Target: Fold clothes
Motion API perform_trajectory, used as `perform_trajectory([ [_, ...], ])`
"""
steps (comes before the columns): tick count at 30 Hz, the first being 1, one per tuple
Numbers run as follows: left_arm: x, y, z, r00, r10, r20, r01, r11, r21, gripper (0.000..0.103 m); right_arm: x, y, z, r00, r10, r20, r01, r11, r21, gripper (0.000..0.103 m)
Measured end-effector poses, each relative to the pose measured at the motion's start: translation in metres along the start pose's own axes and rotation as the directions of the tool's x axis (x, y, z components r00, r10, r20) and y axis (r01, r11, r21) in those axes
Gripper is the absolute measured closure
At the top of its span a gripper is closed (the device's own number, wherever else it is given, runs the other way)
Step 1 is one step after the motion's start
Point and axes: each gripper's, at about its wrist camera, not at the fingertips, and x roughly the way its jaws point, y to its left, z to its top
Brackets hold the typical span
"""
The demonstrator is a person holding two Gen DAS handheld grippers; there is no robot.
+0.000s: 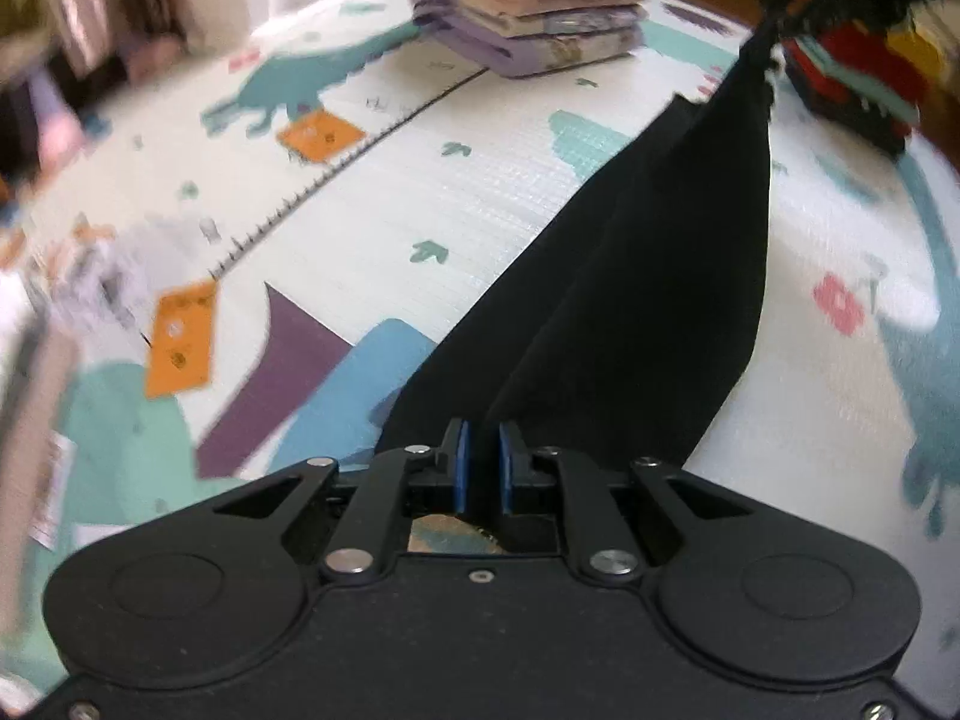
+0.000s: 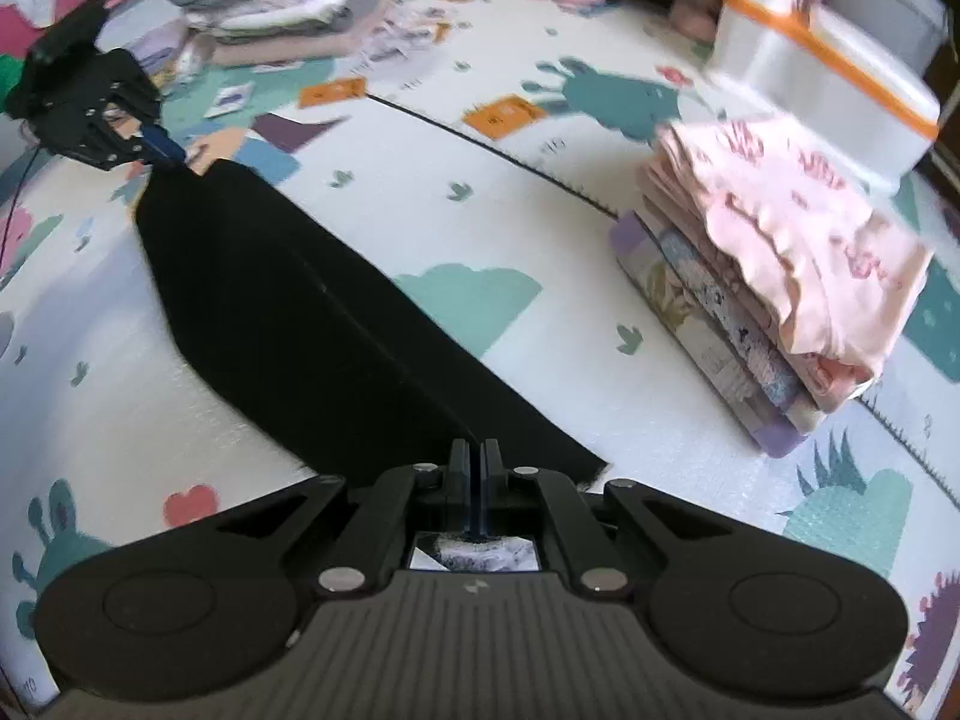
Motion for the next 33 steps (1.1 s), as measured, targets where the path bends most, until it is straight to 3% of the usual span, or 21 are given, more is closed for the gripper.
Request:
perform_trajectory([
  [4, 0.007, 0.013, 0.011, 0.999, -0.047, 0.000, 0.047, 0.995, -0.083, 0.095, 0.025, -0.016, 0.002, 1.000, 0.001, -0.016, 0.000, 0.998, 0.064, 0.098],
  [7, 0.004, 0.014, 0.016, 0.998, -0.065, 0.001, 0.065, 0.994, -0.091, 0.096, 0.042, -0.024, -0.002, 1.000, 0.001, -0.015, 0.000, 0.995, 0.100, 0.098],
  [12, -0.016, 0.017, 0.023, 0.994, -0.100, 0.038, 0.104, 0.989, -0.108, 0.096, 0.027, -0.027, -0.009, 0.998, 0.028, 0.054, -0.036, 0.988, 0.149, 0.098],
  [17, 0.004, 0.030, 0.026, 0.997, -0.078, 0.018, 0.079, 0.984, -0.159, 0.096, 0.030, -0.045, -0.014, 0.997, 0.011, 0.076, -0.026, 0.980, 0.199, 0.098],
  [23, 0.000, 0.036, 0.037, 0.994, -0.092, 0.062, 0.103, 0.974, -0.202, 0.096, 0.036, -0.052, -0.009, 0.996, 0.020, 0.089, -0.037, 0.979, 0.198, 0.098],
  [33, 0.029, 0.058, 0.031, 0.998, -0.042, 0.045, 0.053, 0.957, -0.285, 0.096, 0.051, -0.074, -0.021, 0.995, 0.006, 0.099, -0.036, 0.954, 0.298, 0.098],
])
